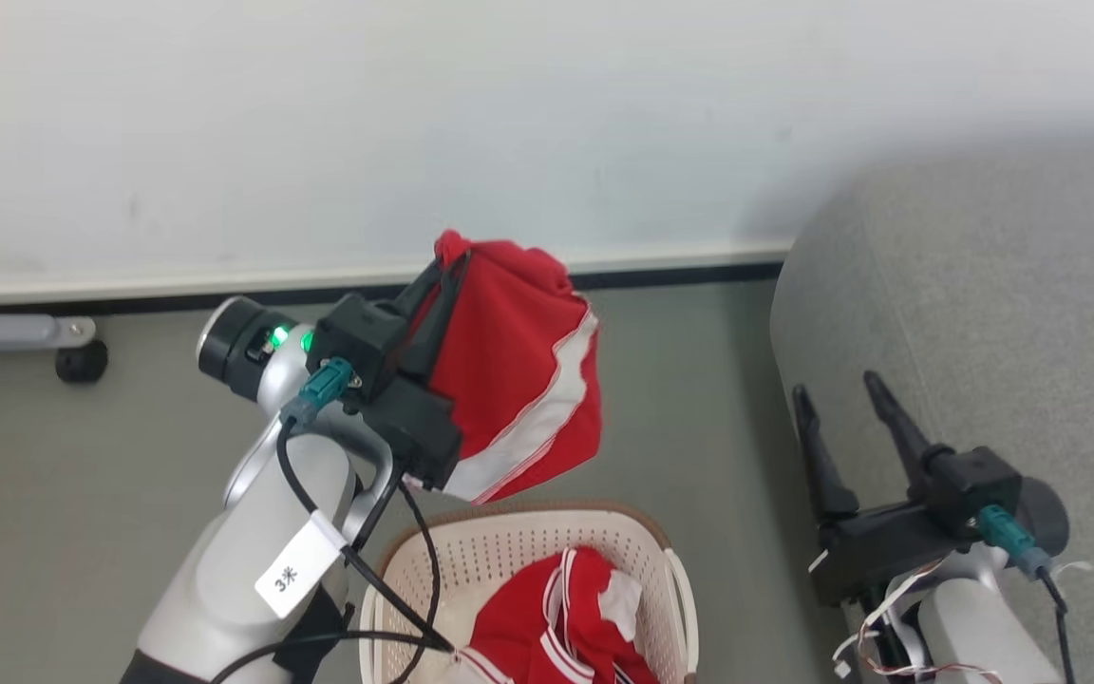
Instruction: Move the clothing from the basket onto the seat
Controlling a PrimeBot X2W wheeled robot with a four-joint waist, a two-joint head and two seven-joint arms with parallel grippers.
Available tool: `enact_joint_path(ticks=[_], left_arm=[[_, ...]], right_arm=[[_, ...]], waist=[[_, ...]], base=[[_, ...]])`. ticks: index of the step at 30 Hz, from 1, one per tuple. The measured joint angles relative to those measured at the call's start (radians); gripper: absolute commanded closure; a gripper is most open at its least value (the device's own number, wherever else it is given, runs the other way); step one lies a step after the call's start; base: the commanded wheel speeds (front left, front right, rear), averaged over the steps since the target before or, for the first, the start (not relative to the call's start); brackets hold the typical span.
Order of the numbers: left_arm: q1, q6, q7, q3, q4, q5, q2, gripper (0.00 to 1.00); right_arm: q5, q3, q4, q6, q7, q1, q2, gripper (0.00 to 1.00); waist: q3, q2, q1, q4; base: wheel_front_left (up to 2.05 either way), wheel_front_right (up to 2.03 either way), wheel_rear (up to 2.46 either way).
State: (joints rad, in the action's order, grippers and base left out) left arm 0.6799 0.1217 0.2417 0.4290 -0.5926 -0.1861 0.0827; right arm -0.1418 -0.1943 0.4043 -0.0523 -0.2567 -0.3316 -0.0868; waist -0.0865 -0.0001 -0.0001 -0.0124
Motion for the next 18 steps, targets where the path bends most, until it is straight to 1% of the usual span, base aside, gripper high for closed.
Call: enact_joint_path(ticks=[6,11,16,18], left_arm=[[-0.047,0.002,-0.016,0.01,-0.007,-0.016,0.005,1.0],[-0.079,0.002,-0.042,0.02,0.015,-0.037,0.006,1.0],[-0.085,0.002,-0.063,0.034,0.052,-0.043,0.005,1.0],[-0.088,0.002,-0.072,0.041,0.065,-0.045,0.004,1.0]], right_arm=[[0.0,-0.044,0.048,-0.023,0.0,0.019,0.006,0.0],[0.0,-0.094,0.068,-0.043,0.0,0.024,0.01,0.0],[0.002,-0.164,0.095,-0.062,0.0,0.024,0.016,0.0],[0.002,-0.196,0.105,-0.064,0.0,0.023,0.019,0.0]], waist=[[0.079,0.0,0.0,-0.004],[0.138,0.0,-0.0001,-0.005],[0.178,0.0,0.0,-0.007],[0.188,0.0,0.0,-0.009]], base=[[0.0,0.0,0.0],[0.0,0.0,0.0],[0.0,0.0,0.0],[0.0,0.0,0.0]])
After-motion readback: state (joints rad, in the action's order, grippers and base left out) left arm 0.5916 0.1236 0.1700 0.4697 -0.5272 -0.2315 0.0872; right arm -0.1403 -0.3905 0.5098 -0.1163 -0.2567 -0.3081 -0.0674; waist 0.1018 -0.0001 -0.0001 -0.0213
